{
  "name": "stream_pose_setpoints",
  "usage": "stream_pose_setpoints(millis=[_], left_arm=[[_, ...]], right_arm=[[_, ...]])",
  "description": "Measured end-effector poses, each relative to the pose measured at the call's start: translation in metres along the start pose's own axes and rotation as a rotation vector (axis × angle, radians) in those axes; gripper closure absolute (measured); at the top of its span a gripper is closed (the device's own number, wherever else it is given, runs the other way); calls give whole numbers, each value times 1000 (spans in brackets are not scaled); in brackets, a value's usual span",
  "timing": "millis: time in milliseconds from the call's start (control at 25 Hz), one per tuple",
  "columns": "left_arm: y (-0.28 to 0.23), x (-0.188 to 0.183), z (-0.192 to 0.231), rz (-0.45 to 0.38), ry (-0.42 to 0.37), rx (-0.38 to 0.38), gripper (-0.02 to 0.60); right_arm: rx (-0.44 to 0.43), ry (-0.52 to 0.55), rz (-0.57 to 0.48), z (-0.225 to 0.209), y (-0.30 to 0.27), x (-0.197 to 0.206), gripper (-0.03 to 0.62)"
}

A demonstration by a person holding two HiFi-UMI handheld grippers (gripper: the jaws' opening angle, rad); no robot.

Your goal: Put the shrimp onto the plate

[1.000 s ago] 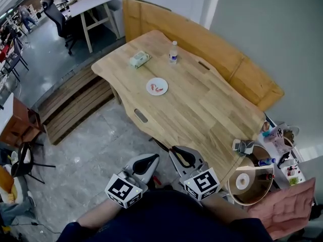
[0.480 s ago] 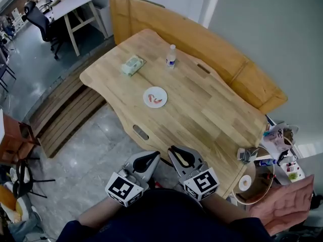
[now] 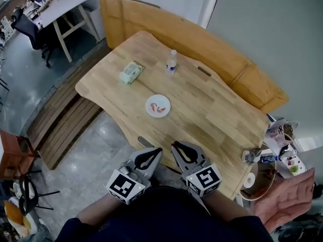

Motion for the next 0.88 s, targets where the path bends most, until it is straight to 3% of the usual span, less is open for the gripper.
stream_pose_setpoints(millis=[360,880], left_arm=[[3,-3,53,-2,10,37,577],[-28,-10,56,37,30,-1,577]], right_arm=[[80,-31,-3,-14,-47,-21,542],[65,7,49,-65,-74,-17,542]])
Point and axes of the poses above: the fingertips, and each gripper's own axes: y backward along the fingers, z to its left, x out of its underside, the point moved 9 cm from there along y, backward along the fingers, and after that the axes turned 12 degrees about z, right-handed, at the moved point
